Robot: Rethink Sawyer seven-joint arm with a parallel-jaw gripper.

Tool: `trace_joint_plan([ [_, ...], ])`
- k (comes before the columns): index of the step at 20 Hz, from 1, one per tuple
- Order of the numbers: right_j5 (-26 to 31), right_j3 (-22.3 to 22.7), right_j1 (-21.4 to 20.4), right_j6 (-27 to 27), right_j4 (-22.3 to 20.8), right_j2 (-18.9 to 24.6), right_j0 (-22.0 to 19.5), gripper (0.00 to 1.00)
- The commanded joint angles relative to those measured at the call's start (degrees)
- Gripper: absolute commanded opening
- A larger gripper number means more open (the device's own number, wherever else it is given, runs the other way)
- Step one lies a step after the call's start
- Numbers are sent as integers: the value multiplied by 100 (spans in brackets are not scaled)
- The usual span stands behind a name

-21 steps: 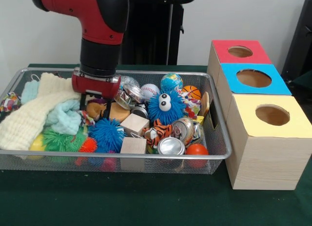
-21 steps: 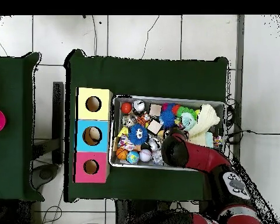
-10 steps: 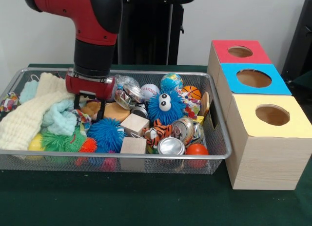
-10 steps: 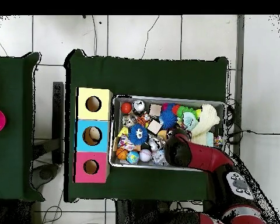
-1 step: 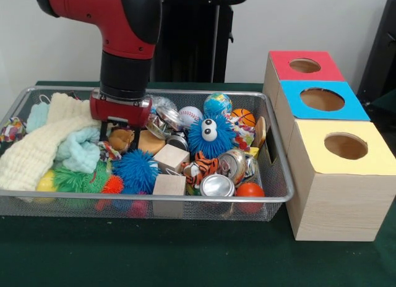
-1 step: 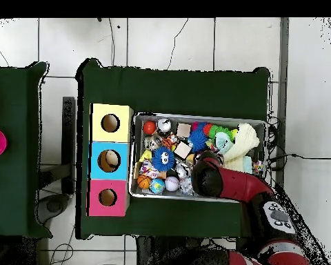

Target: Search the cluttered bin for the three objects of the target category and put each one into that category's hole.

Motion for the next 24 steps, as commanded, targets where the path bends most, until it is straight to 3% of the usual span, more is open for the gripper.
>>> trace_joint_plan([
  [1, 109, -134, 306, 606, -101, 247, -26, 100],
  [3, 69, -79, 286, 583, -151, 279, -34, 100],
  [4, -152, -32, 260, 512, -313, 397, -137, 0],
  [17, 897, -159, 215, 417, 0, 104, 185, 0],
  [24, 948, -50, 113, 262, -121, 245, 32, 0],
])
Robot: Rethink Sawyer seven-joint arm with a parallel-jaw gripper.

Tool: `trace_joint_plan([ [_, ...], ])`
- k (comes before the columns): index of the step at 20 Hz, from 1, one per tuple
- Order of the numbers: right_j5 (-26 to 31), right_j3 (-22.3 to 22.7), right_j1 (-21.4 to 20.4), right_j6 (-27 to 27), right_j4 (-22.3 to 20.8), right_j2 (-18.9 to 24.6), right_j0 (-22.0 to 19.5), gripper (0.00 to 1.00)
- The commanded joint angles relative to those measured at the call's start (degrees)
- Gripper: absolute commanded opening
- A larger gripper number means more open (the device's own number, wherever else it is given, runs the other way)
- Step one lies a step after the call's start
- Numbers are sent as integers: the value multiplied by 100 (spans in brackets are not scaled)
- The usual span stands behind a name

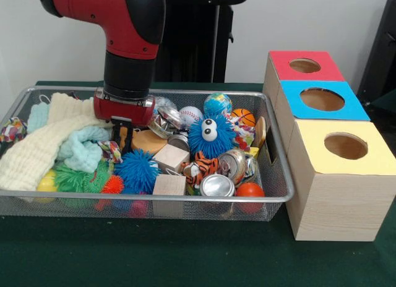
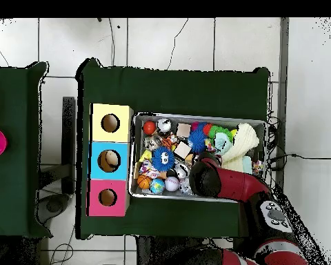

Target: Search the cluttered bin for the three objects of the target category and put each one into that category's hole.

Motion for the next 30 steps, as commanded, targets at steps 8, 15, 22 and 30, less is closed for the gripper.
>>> trace_joint_plan([
  [8, 1008, 170, -226, 276, -74, 314, -66, 0],
  [15, 1637, 605, -1241, 553, 335, 376, 64, 0],
  [22, 2035, 822, -1865, 806, 626, 301, 252, 0],
  [30, 2217, 956, -2175, 902, 893, 265, 363, 0],
])
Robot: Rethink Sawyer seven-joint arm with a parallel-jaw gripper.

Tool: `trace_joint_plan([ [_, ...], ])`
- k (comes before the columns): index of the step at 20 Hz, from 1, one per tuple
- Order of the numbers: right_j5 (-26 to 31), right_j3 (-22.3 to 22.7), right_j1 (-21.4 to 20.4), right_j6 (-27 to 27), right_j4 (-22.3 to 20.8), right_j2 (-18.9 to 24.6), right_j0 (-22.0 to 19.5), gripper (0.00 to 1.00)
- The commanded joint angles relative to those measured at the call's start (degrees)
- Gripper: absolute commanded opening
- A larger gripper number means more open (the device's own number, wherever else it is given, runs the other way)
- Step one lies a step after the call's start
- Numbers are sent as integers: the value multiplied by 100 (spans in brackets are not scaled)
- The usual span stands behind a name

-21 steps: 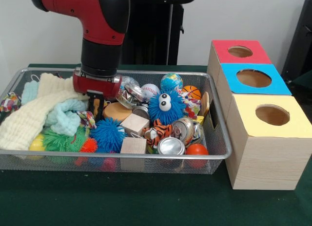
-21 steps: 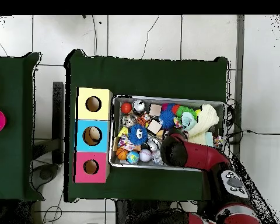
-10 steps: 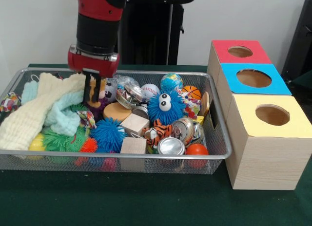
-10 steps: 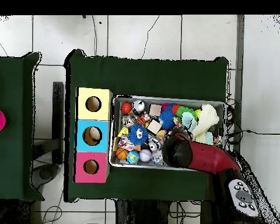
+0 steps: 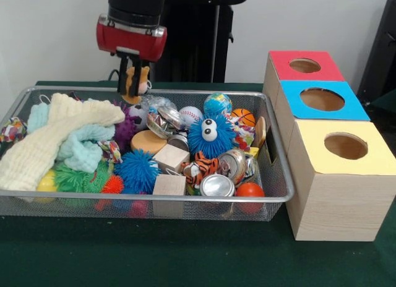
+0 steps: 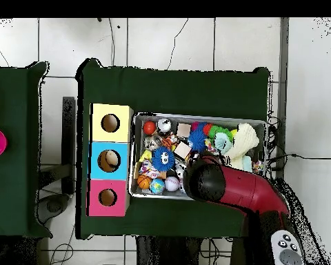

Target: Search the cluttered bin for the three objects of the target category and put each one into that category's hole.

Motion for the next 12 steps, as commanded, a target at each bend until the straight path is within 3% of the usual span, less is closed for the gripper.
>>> trace_joint_plan([
  [1, 548, 452, -372, 898, 376, 265, 65, 0],
  [12, 322, 702, -381, 1062, 611, 182, 267, 0],
])
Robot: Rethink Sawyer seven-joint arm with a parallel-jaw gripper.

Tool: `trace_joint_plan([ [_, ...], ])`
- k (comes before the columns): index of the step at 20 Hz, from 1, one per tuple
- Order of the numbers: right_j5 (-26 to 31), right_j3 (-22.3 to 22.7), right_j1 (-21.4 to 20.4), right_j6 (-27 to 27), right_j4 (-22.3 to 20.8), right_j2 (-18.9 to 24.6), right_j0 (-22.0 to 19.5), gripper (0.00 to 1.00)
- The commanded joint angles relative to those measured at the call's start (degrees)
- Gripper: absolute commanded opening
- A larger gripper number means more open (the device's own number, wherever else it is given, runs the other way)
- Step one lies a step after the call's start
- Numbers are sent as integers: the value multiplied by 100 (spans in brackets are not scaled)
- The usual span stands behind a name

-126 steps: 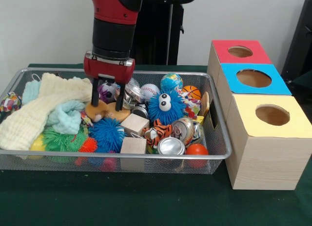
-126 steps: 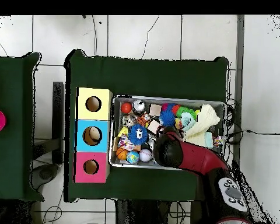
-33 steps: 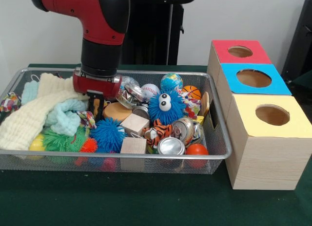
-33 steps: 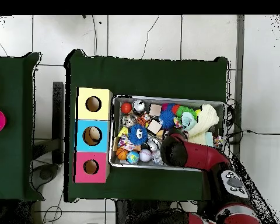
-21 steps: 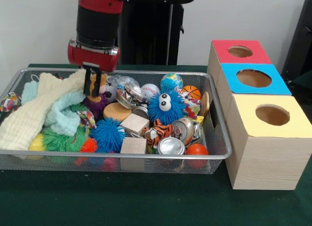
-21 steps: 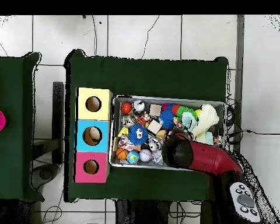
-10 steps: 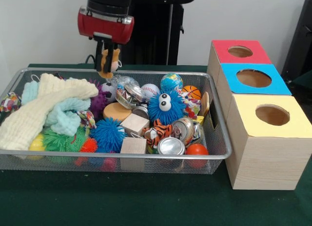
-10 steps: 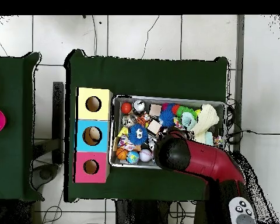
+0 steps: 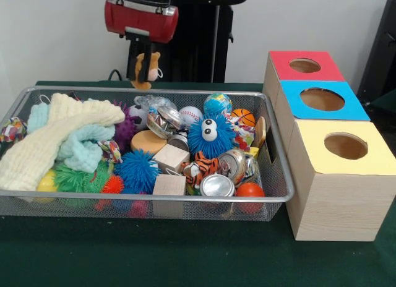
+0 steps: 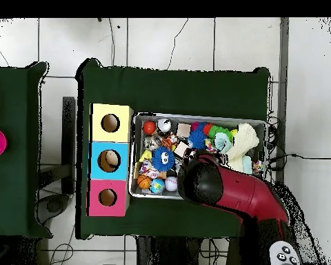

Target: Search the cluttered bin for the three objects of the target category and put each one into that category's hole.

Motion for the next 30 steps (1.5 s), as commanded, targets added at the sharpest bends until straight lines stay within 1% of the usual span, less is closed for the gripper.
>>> trace_joint_plan([
  [1, 247, 573, -12, 1116, 286, 155, 176, 0],
  [4, 168, 717, -53, 1233, 363, 98, 285, 0],
  [8, -35, 1034, -111, 1444, 545, 50, 437, 0],
  [13, -304, 1443, -268, 1743, 769, -119, 756, 0],
  [17, -387, 1650, -387, 1802, 948, -200, 911, 0],
  [20, -370, 1754, -475, 1801, 1085, -234, 980, 0],
  [25, -53, 1788, -745, 1914, 1296, -484, 1346, 0],
  [30, 9, 1905, -907, 2011, 1457, -626, 1579, 0],
])
